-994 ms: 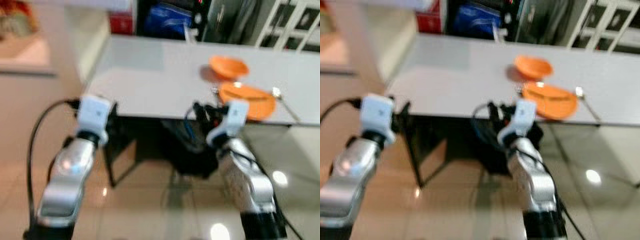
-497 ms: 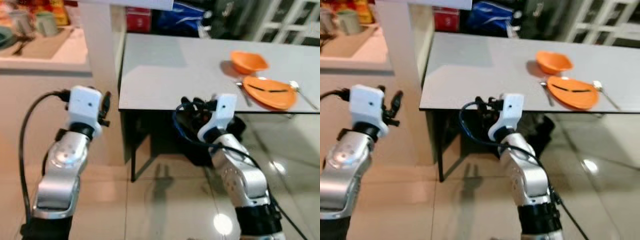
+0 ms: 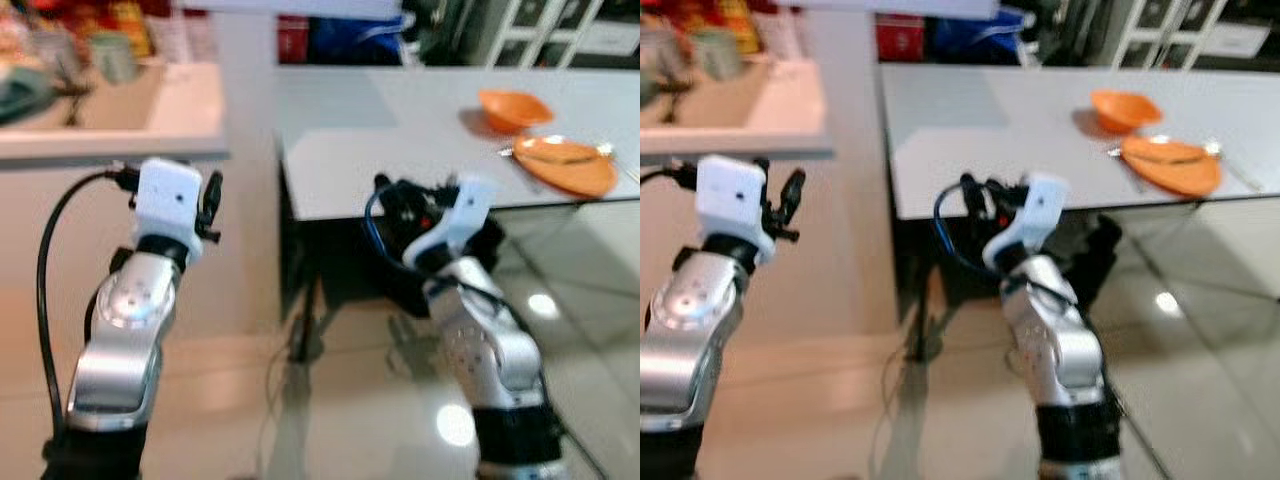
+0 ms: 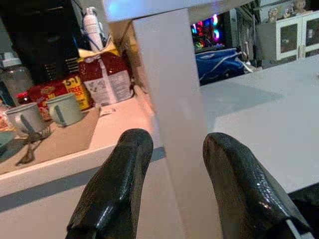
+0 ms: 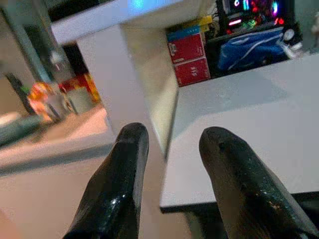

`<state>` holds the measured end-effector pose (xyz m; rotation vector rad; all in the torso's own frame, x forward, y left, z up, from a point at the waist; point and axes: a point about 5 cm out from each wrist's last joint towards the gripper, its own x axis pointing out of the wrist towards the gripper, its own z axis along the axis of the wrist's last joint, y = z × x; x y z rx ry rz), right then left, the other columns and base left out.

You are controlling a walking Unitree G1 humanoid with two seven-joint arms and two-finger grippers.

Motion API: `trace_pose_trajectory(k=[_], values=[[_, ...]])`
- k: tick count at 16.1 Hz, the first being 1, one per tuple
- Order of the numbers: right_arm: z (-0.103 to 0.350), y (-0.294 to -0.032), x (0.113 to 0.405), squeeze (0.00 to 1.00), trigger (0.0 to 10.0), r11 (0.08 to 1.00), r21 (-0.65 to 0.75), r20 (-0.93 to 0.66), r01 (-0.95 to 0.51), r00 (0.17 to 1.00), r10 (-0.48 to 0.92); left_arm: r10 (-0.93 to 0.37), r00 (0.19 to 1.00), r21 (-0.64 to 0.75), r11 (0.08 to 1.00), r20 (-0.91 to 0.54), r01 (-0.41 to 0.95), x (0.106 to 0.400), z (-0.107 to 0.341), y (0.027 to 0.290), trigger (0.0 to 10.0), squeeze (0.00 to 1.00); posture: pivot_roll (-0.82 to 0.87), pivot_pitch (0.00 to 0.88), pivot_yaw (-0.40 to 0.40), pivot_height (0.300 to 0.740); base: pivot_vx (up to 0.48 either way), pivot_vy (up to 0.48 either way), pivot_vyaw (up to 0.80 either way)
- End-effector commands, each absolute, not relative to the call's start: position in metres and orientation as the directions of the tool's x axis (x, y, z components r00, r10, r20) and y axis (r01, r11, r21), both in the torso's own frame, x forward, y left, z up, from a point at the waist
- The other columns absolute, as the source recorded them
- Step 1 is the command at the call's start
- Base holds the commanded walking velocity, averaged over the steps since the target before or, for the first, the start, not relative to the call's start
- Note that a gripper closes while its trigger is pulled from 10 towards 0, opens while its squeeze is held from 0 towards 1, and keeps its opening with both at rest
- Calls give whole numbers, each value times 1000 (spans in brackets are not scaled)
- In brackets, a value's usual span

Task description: Setting the table

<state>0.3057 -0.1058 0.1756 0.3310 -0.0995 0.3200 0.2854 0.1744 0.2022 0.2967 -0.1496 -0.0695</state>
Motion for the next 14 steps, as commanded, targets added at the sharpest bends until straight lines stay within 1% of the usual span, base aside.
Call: trace_pose_trajectory(k=[1, 2, 5, 6, 7, 8, 10, 11, 12, 13, 14], values=[[168, -112, 306, 0, 10000, 920, 268, 95, -285, 958, 269, -120, 985, 296, 952, 126, 78, 286, 201, 167, 10000, 0, 28, 0, -41, 740, 0, 480, 0], [167, -112, 307, 0, 10000, 932, 230, 89, -279, 960, 265, -122, 985, 294, 952, 124, 81, 285, 201, 166, 10000, 0, 30, 0, -42, 740, 0, 480, 0], [172, -115, 309, 0, 10000, 945, 211, 118, -250, 966, 229, -124, 985, 288, 954, 116, 86, 285, 199, 165, 10000, 0, 30, 0, -45, 740, 0, 480, 0], [172, -115, 309, 0, 10000, 941, 226, 120, -253, 966, 231, -115, 987, 268, 960, 111, 82, 285, 198, 165, 10000, 0, 30, 0, -45, 740, 0, 480, 0], [174, -117, 308, 741, 10000, 940, 236, 139, -248, 966, 220, -112, 988, 263, 962, 108, 80, 285, 198, 165, 10000, 0, 29, 0, -46, 740, 0, 480, 0], [175, -118, 308, 1000, 10000, 940, 237, 154, -247, 964, 214, -111, 988, 267, 961, 105, 80, 285, 198, 164, 10000, 0, 29, 0, -47, 740, 0, 480, 0], [177, -117, 307, 1000, 10000, 932, 248, 164, -263, 960, 228, -114, 987, 278, 957, 110, 79, 285, 198, 164, 10000, 0, 30, 0, -47, 740, 0, 480, 0], [178, -117, 308, 1000, 10000, 936, 231, 162, -265, 959, 231, -99, 989, 254, 965, 107, 69, 285, 198, 165, 10000, 0, 30, 0, -48, 740, 0, 409, 0], [179, -117, 309, 1000, 10000, 943, 209, 157, -257, 961, 227, -82, 991, 224, 973, 110, 56, 285, 199, 166, 10000, 0, 29, 0, -48, 740, 0, 0, 0], [185, -121, 310, 1000, 10000, 961, 123, 195, -249, 955, 223, -106, 986, 210, 975, 131, 77, 284, 203, 162, 10000, 0, 30, 0, -49, 740, 0, 0, 0], [187, -123, 313, 1000, 10000, 954, 167, 195, -249, 957, 216, -113, 987, 210, 974, 113, 87, 285, 203, 161, 10000, 0, 30, 0, -49, 740, 0, 0, 0]])
